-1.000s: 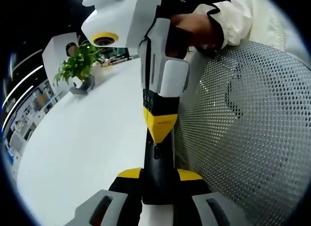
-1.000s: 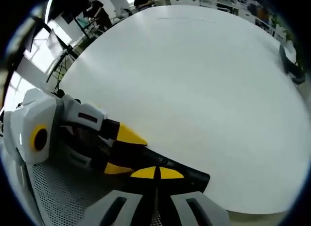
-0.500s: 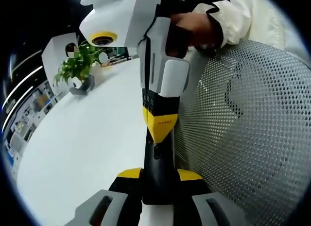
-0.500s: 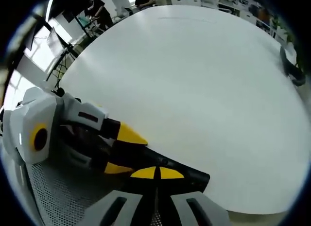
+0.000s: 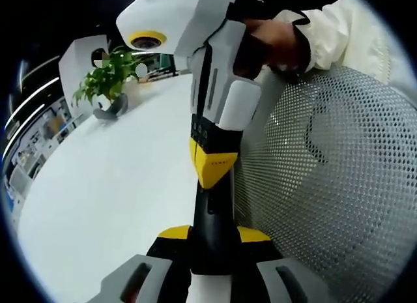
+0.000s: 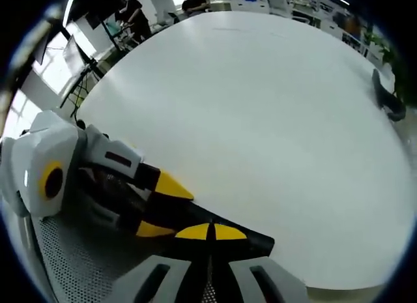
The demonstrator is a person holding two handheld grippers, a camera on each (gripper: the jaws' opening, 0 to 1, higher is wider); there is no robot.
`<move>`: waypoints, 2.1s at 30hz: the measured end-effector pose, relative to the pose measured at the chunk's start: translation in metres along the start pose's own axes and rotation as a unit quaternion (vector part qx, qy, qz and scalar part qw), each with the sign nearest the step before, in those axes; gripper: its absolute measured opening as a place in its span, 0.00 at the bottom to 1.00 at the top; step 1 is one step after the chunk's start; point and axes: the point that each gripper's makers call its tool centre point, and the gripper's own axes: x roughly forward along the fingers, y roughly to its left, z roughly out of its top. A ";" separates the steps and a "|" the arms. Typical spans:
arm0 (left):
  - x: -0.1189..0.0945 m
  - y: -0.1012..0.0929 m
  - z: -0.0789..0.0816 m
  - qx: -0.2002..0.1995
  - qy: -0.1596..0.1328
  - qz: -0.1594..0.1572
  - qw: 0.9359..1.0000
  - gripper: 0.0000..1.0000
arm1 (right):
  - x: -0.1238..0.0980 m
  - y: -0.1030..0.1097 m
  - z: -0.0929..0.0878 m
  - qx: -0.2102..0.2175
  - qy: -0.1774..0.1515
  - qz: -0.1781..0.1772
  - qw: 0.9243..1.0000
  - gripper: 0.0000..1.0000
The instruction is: Press the specified remote control buttons in sequence, fully releasing each button before pressing the next.
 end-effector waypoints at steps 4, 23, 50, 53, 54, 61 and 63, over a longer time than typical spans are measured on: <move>-0.001 0.001 0.003 -0.006 -0.007 0.001 1.000 0.24 | -0.002 -0.002 0.003 0.010 -0.010 0.000 1.000 0.00; -0.005 0.016 0.000 -0.031 -0.011 0.031 0.999 0.24 | 0.001 0.001 0.002 0.013 -0.005 0.007 1.000 0.00; -0.003 0.016 -0.002 -0.075 -0.027 0.019 0.997 0.25 | 0.008 0.001 0.000 -0.006 0.006 0.011 1.000 0.00; -0.003 0.015 -0.001 -0.075 -0.027 0.020 0.997 0.25 | 0.008 0.001 0.000 -0.007 0.006 0.010 1.000 0.00; -0.003 0.015 -0.001 -0.074 -0.026 0.020 0.997 0.25 | 0.009 0.002 -0.001 -0.011 0.007 0.008 1.000 0.00; -0.003 0.015 -0.001 -0.068 -0.026 0.020 0.997 0.25 | 0.010 0.002 -0.003 -0.027 0.011 -0.003 1.000 0.00; -0.002 0.014 -0.001 -0.065 -0.025 0.019 0.997 0.25 | 0.010 0.003 -0.004 -0.043 0.011 -0.010 0.999 0.00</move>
